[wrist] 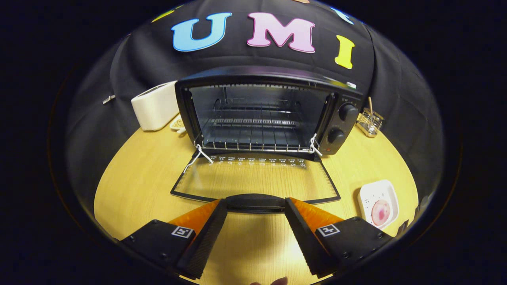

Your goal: Open the toaster oven, put the food inside, and close the toaster oven door.

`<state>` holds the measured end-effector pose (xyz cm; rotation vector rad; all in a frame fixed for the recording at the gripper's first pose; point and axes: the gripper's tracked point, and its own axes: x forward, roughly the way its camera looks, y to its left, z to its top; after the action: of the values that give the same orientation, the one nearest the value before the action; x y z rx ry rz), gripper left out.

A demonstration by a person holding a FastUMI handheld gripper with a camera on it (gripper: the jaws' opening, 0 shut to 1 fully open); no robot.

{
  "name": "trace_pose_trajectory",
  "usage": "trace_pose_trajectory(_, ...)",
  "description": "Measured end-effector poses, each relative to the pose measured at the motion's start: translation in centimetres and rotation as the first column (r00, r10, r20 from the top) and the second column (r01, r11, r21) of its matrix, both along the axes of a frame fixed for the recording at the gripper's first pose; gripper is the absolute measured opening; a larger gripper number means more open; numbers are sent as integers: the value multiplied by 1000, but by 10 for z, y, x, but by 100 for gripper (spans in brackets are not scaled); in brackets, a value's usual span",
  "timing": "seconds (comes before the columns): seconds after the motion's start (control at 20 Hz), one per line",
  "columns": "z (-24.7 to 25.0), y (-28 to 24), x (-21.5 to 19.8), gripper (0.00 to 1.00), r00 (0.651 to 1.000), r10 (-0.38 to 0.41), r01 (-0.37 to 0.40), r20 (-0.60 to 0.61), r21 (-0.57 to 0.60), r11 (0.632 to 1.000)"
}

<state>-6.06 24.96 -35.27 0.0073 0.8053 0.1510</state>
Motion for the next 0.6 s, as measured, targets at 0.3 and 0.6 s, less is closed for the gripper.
trace_pose_trajectory(0.3, 3, 0, -11, 97, 999, 24, -23, -24, 39, 999)
trace_pose_trajectory(0.6, 38, -6, -12, 97, 997, 79, -79, 3, 115, 990)
